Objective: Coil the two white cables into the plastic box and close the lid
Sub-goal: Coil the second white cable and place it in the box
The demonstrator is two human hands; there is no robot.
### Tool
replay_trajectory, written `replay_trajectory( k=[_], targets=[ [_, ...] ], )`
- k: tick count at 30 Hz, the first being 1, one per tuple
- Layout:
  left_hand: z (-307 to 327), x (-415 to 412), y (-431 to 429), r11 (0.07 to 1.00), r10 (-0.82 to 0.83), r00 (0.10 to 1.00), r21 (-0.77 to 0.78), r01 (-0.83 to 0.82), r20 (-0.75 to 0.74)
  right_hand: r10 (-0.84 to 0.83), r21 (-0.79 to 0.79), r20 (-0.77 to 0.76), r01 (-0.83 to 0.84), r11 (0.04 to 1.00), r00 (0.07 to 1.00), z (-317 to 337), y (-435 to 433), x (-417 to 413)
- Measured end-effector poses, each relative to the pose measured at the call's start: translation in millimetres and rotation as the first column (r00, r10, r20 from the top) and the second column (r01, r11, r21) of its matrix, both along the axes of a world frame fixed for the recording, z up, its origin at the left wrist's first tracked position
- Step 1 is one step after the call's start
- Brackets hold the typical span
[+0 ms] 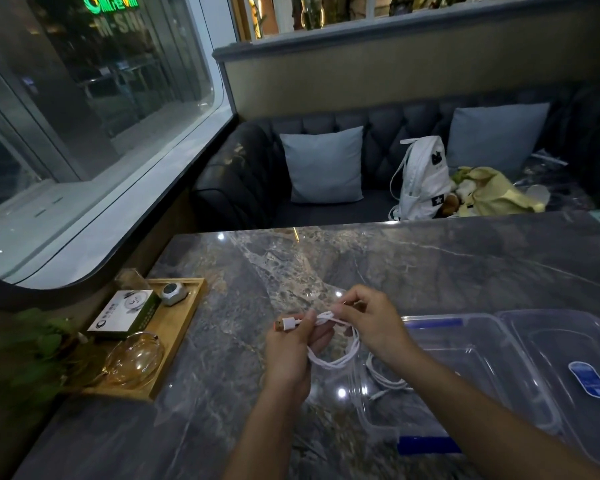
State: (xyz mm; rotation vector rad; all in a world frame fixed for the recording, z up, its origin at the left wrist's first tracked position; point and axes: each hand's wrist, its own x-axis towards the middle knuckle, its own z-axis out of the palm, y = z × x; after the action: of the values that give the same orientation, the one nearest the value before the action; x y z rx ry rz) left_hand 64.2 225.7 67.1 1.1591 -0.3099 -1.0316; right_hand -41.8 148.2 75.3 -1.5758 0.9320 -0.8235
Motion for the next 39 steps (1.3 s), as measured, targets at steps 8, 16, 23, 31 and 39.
replay_trajectory(
  k=[8,16,23,31,39],
  targets=[
    [-4,-7,-11,0.998,0.008,0.970,0.066,0.008,-0.244,-0.148,0.075,0.077,0.142,0.987,0.986,-4,3,-17],
    [-13,-12,-20,0.989,-0.051,0.967,0.124,0.084,-0.252,0.001,0.490,0.086,-0.044,0.871,0.996,-5,-5,-42],
    [-22,-30,-27,0.985,-0.003,0.997,0.169,0.016,-0.082,-0.119,0.565,0.148,0.015,0.825,0.982,-13,-13,-59],
    [-32,-39,-30,0.936,-0.352,0.766,0.214,0.280,0.538,-0.153,0.626,0.168,0.015,0.780,0.974,-23,-26,-88],
    [-49,-56,-58,0.835,-0.467,-0.086,0.471,0.283,0.880,-0.015,0.665,0.137,-0.081,0.742,0.990,-36,-32,-109]
  ],
)
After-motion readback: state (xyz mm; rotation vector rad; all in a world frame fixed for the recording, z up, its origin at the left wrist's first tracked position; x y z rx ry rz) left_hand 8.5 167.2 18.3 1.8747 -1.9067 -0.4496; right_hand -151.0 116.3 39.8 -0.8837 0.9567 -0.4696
